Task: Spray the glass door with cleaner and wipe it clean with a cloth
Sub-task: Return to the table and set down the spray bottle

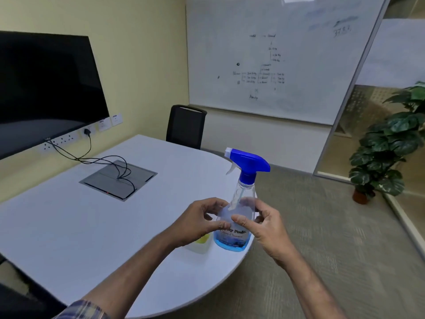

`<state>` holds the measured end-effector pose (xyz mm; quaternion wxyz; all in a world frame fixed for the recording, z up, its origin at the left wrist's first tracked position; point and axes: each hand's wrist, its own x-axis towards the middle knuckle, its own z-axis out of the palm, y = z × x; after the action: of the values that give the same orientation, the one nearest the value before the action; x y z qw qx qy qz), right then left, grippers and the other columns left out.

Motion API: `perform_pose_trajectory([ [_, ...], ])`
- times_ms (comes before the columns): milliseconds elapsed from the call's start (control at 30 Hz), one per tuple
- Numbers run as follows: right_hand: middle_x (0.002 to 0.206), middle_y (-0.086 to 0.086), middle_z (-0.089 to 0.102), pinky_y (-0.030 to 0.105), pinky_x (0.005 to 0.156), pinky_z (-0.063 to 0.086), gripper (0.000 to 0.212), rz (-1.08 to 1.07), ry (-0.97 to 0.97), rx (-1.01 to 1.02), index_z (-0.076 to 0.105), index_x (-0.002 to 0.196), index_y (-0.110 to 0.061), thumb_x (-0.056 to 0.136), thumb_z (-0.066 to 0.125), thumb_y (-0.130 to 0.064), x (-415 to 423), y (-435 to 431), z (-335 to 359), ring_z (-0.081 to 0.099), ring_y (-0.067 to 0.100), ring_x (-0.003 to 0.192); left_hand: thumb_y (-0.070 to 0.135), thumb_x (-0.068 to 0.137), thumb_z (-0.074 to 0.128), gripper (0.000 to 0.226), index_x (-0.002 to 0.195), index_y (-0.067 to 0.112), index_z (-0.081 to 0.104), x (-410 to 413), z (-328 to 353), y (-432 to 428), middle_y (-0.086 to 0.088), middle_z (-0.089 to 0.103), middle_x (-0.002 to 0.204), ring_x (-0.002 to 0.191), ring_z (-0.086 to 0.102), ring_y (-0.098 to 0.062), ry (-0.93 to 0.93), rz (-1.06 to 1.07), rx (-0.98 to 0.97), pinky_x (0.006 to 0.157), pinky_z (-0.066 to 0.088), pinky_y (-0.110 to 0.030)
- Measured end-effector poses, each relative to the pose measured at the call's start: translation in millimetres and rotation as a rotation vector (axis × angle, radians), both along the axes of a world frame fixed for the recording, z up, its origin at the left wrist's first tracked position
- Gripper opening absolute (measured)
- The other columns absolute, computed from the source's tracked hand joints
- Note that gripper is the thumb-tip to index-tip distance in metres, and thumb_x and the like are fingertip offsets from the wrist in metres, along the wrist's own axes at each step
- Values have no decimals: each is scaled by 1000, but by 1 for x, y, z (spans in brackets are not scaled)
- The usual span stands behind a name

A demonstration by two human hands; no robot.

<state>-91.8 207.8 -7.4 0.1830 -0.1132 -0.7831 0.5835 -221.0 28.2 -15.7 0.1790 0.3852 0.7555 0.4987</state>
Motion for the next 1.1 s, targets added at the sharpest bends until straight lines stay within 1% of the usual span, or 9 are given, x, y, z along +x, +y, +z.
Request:
perform_pose_trajectory([
  [67, 123, -12, 71, 24, 75, 54, 44, -21, 13, -16, 68, 123, -28, 83, 85, -28, -35, -8, -4, 62, 12, 101, 42, 86, 82, 43, 126, 38, 68, -34, -3, -6, 20, 75, 119, 113, 68, 1, 23, 20, -20, 91, 55, -18],
  [133, 116, -18, 73, 17, 68, 52, 40, -28, 14, -39, 69, 117, -33, 81, 87, -29, -68, -12, -9, 63, 6, 94, 41, 85, 83, 46, 129, 36, 68, -65, -7, -9, 17, 75, 121, 113, 67, 0, 39, 50, -31, 93, 53, -20],
  [300, 115, -18, 72, 18, 69, 57, 48, -60, 34, -57, 70, 114, -36, 70, 86, -45, -138, -4, -22, 64, 6, 111, 36, 88, 82, 50, 135, 34, 65, -128, -23, 4, 17, 71, 125, 115, 65, 2, 48, 103, -51, 92, 52, -19],
  [367, 120, -13, 72, 19, 71, 59, 47, -63, 27, -50, 69, 118, -32, 75, 88, -36, -163, 4, -30, 63, 10, 115, 34, 89, 81, 52, 137, 32, 63, -149, -29, 14, 19, 68, 124, 112, 64, 4, 64, 120, -68, 90, 50, -16],
  [533, 130, -7, 68, 23, 86, 57, 49, -78, -2, -75, 65, 127, -28, 83, 85, -23, -216, 27, -53, 61, 17, 123, 29, 92, 79, 49, 138, 30, 62, -191, -48, 45, 11, 67, 132, 114, 63, -8, 55, 212, -102, 94, 55, -28],
  [700, 128, -12, 65, 12, 80, 46, 48, -77, -28, -109, 60, 124, -36, 84, 84, -21, -263, 43, -78, 59, 14, 123, 27, 93, 77, 47, 138, 27, 62, -228, -79, 67, 6, 68, 136, 116, 62, -11, 26, 272, -85, 94, 54, -30],
  [800, 134, -10, 65, 8, 79, 42, 54, -100, -56, -117, 60, 134, -28, 85, 83, -23, -293, 48, -98, 58, 11, 124, 26, 93, 77, 47, 137, 25, 62, -255, -98, 78, 3, 68, 137, 119, 63, -14, 8, 289, -93, 99, 58, -38],
  [967, 125, -17, 65, 1, 66, 46, 51, -143, -85, -158, 58, 128, -35, 85, 83, -23, -341, 58, -136, 61, 6, 115, 26, 92, 78, 45, 135, 23, 63, -306, -137, 96, 1, 69, 136, 119, 64, -16, -49, 270, -106, 103, 59, -42],
  [1100, 133, -8, 67, 9, 80, 45, 54, -176, -132, -192, 60, 135, -26, 86, 82, -22, -369, 65, -173, 63, 12, 117, 27, 93, 78, 43, 133, 23, 64, -338, -177, 108, 1, 69, 135, 119, 66, -18, -98, 254, -140, 104, 58, -40],
])
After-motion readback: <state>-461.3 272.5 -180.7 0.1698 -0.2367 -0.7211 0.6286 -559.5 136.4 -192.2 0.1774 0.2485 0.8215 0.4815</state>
